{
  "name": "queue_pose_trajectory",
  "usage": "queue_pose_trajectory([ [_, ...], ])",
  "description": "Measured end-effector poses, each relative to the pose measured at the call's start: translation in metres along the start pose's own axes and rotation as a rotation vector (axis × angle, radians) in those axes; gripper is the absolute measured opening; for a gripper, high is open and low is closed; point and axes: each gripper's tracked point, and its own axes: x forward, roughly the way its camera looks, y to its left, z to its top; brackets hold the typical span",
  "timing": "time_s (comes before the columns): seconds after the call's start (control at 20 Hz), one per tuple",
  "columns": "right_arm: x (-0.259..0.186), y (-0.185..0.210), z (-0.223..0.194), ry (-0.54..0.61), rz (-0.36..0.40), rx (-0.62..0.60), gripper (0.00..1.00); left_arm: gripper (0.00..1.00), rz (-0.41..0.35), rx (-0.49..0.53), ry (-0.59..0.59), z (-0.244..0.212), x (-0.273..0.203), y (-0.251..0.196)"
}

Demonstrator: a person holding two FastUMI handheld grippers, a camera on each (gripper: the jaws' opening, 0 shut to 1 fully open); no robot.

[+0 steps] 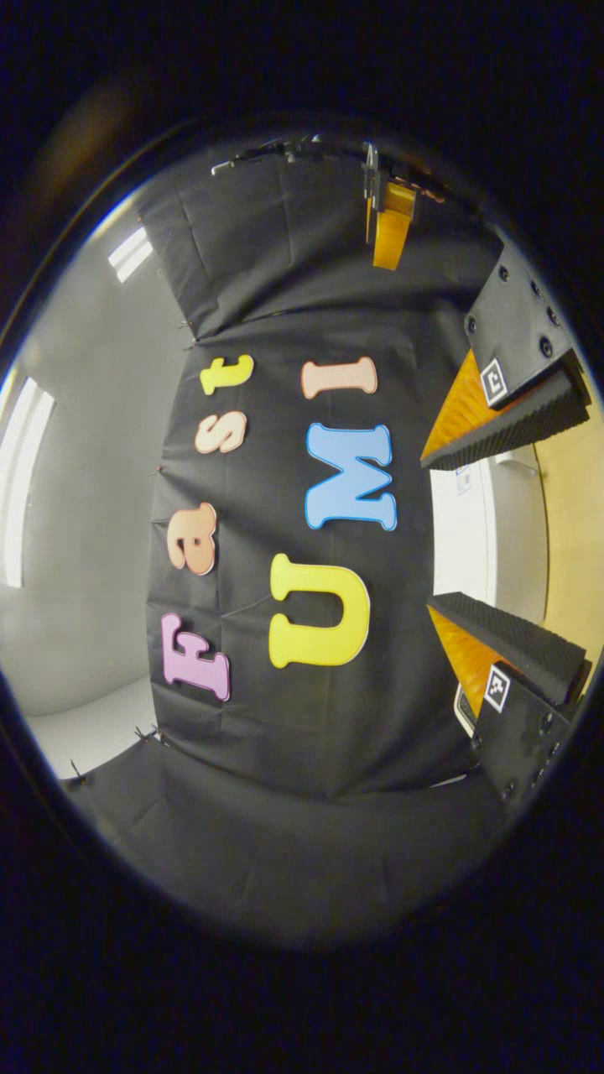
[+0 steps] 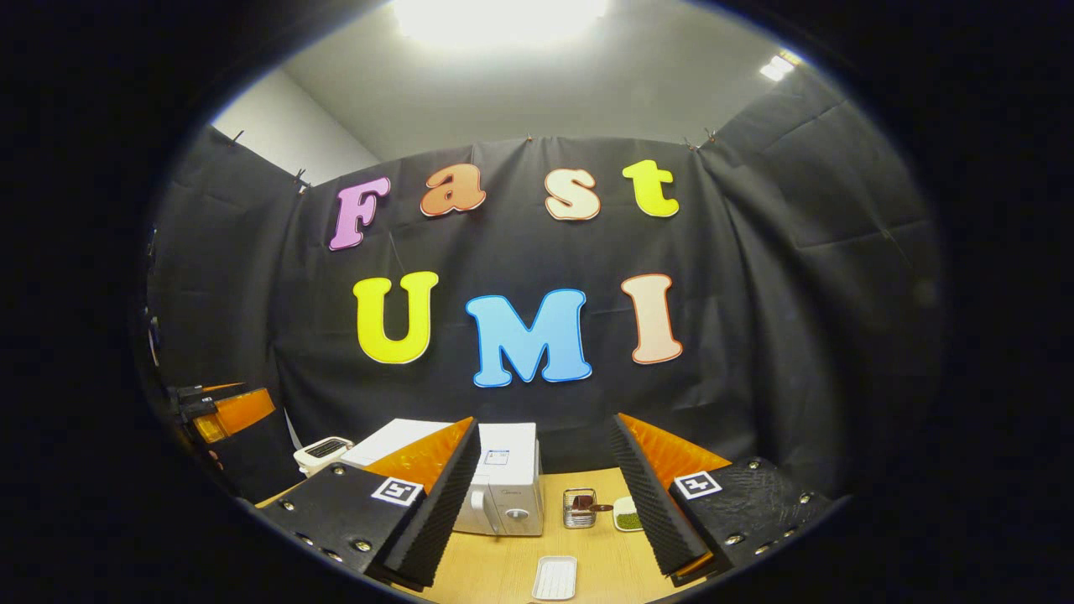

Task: Open the microwave oven with the left hand, put the food in, and close the microwave oven.

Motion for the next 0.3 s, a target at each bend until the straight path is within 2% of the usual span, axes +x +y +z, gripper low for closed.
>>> queue_pose_trajectory([
  [0.3,-0.020,0.017,0.007,-0.006,-0.024,-0.026,0.93,0.95,-0.026,-0.047,-0.004,-0.003,-0.017,0.016],
])
